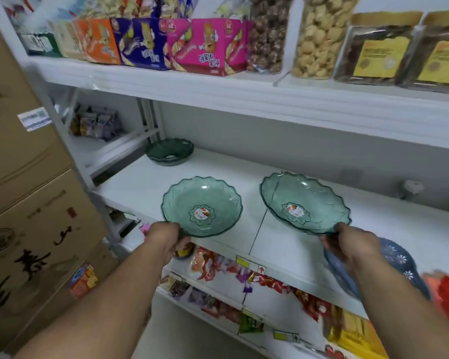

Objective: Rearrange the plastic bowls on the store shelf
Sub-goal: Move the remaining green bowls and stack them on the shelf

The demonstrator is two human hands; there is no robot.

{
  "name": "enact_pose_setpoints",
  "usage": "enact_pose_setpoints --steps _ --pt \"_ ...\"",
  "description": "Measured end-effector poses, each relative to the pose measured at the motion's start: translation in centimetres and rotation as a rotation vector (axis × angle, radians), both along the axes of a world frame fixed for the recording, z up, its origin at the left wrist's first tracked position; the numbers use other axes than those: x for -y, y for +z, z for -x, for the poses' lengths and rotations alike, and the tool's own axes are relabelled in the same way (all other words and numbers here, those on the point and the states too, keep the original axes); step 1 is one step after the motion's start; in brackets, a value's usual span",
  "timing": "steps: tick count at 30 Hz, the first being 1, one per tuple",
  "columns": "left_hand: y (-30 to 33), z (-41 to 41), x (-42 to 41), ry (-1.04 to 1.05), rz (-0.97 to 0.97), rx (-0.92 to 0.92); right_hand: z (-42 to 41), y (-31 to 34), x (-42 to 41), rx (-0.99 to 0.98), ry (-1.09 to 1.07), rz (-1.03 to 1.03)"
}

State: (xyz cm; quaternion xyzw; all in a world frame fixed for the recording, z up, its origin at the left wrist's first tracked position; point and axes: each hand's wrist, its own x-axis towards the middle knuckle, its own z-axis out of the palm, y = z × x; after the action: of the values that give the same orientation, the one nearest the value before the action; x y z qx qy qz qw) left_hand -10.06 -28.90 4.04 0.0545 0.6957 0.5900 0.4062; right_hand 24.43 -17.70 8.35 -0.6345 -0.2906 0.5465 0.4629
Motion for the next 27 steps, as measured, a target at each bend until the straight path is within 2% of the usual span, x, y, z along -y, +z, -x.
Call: enact_pose_setpoints --steps 13,27 --pt "-0.5 6.0 -6.8 0.011 -0.061 0.030 7.8 -1.7 -7.8 0.021 0.041 -0.041" --pt "-3.3 10.7 -19.2 -0.144 -0.092 0.132 13.9 -2.3 -14.1 0.015 -0.031 -0.022"
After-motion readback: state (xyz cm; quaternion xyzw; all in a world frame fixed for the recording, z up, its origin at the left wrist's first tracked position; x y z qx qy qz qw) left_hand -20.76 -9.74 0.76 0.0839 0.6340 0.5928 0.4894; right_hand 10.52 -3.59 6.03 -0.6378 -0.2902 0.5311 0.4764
